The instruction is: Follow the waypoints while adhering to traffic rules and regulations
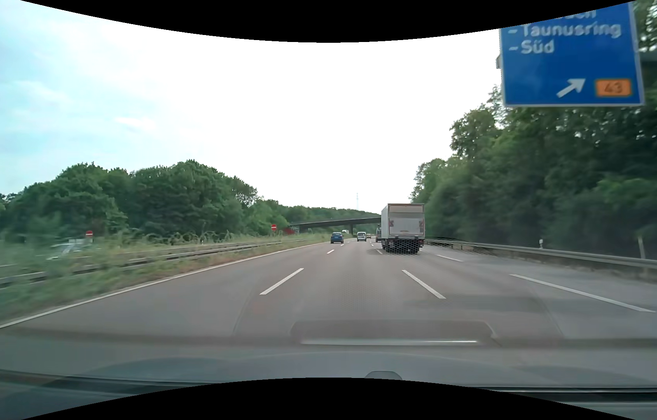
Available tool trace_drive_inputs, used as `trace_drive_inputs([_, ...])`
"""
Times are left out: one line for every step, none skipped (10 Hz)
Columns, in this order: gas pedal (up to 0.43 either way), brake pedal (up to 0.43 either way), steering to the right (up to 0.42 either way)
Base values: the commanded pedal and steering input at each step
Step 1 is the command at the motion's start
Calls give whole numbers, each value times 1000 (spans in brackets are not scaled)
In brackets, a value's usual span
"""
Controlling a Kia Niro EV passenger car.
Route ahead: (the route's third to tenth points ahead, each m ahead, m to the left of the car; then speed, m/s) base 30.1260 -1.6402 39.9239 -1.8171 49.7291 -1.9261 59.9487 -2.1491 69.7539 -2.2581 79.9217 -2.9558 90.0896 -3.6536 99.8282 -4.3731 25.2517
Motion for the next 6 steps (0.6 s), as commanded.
trace_drive_inputs([268,0,1])
trace_drive_inputs([268,0,1])
trace_drive_inputs([268,0,1])
trace_drive_inputs([268,0,1])
trace_drive_inputs([268,0,1])
trace_drive_inputs([268,0,1])
